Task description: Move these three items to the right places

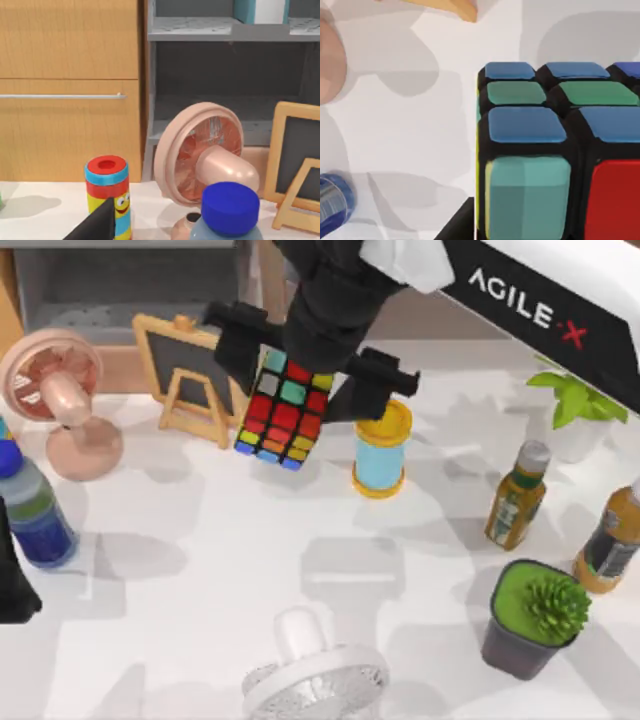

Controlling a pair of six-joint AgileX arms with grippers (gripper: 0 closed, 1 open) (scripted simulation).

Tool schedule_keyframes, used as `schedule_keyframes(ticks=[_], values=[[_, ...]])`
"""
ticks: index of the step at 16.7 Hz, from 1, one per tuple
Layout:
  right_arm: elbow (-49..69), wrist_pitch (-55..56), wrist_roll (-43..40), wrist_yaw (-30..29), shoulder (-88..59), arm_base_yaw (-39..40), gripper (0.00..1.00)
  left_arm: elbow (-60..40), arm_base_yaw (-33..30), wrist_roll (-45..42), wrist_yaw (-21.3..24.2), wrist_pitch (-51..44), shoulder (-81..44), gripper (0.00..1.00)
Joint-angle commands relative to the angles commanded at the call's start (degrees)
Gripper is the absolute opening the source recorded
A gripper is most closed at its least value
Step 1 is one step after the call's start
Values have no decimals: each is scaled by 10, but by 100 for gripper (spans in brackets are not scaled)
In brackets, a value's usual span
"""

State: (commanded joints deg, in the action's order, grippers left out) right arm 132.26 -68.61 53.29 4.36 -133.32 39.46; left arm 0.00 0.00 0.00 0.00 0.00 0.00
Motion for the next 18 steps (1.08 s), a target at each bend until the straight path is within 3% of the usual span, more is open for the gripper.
schedule_keyframes(ticks=[11, 18], values=[[-282, 532, -302, 92, 394, -330, 0, 0, 0, 0, 0, 0, 0, 100], [-476, 724, -493, 104, 462, -530, 0, 0, 0, 0, 0, 0, 0, 100]])
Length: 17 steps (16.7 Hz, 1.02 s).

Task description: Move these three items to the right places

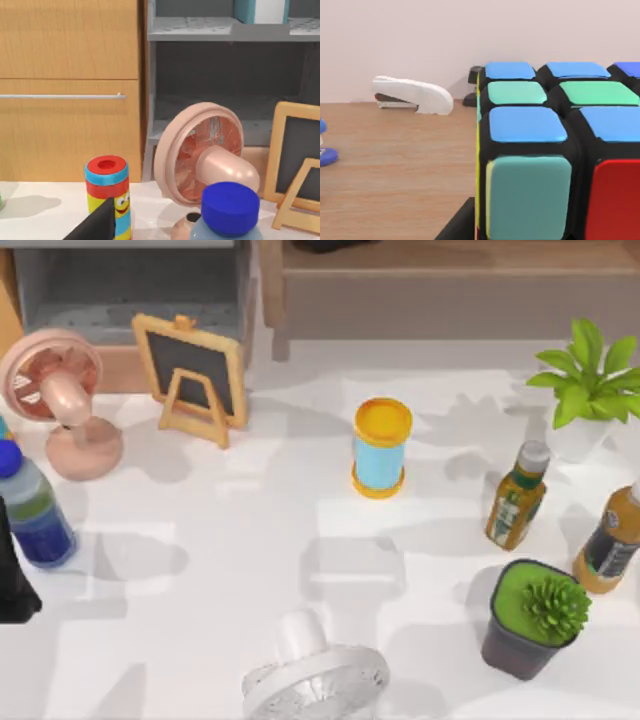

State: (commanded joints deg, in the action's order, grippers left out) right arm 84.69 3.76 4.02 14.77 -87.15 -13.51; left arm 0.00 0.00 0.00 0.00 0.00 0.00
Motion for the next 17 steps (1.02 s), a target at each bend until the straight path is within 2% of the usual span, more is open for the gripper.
schedule_keyframes(ticks=[3, 9, 14, 17], values=[[-32, 20, -31, 0, 0, -29, 0, 0, 0, 0, 0, 0, 0, 100], [-23, 27, -28, -1, -5, -21, 0, 0, 0, 0, 0, 0, 0, 100], [82, 55, -32, -11, -69, 18, 0, 0, 0, 0, 0, 0, 0, 100], [146, 38, -45, -23, -136, 16, 0, 0, 0, 0, 0, 0, 0, 100]])
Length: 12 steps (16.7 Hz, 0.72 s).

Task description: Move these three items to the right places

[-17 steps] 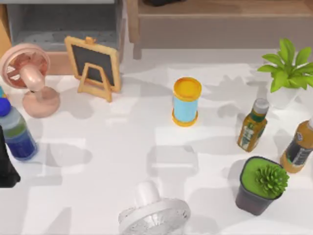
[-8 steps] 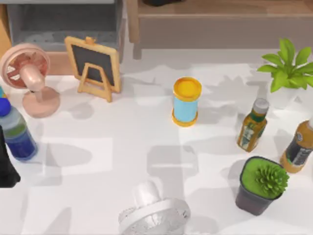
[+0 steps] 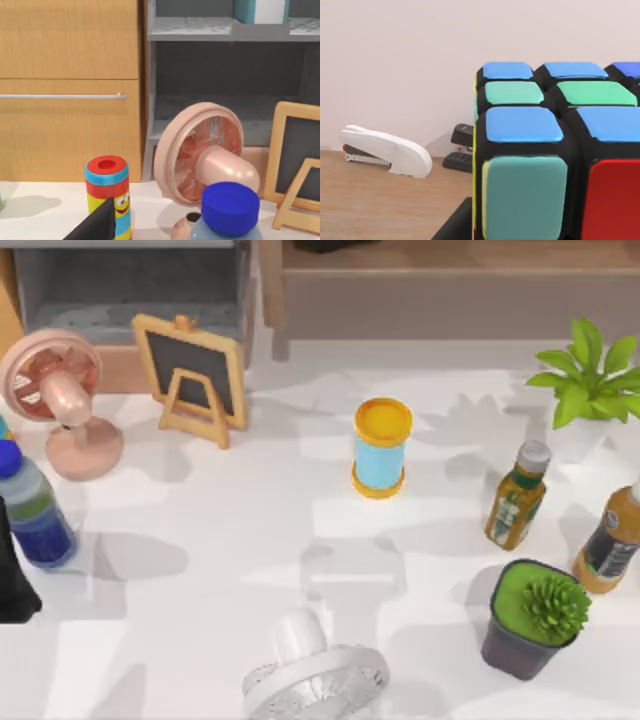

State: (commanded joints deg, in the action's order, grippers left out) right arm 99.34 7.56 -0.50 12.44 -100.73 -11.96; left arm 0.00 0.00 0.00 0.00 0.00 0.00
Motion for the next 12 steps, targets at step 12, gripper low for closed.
schedule_keyframes(ticks=[12], values=[[72, -49, 13, -14, -84, -10, 23, 0, 0, 0, 0, 0, 0, 100]])
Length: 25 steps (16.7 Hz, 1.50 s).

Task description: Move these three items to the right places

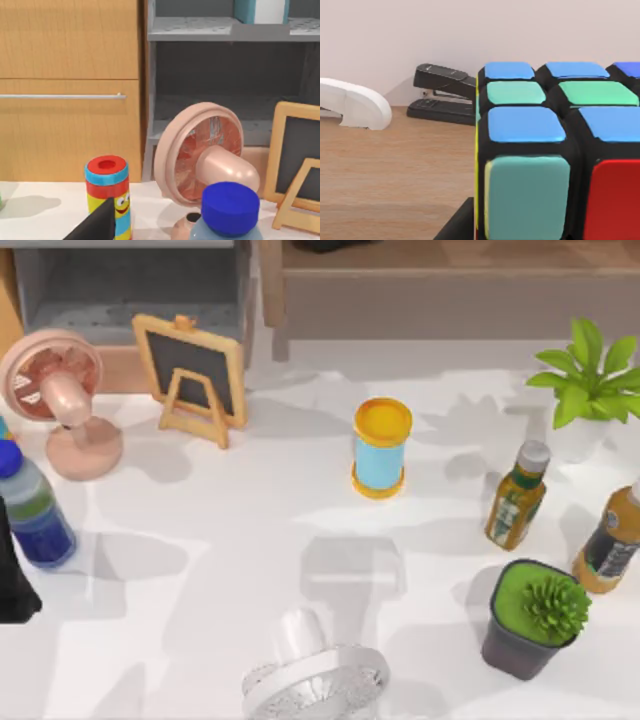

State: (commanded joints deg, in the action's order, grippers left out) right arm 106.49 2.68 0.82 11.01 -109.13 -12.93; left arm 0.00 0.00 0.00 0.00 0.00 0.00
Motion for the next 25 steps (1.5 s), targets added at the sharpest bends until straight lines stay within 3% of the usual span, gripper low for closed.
schedule_keyframes(ticks=[10, 25], values=[[0, 0, 0, 0, 0, 0, 98, 0, 0, 0, 0, 0, 0, 100], [-49, 11, 0, 5, 39, -3, 100, 0, 0, 0, 0, 0, 0, 100]])
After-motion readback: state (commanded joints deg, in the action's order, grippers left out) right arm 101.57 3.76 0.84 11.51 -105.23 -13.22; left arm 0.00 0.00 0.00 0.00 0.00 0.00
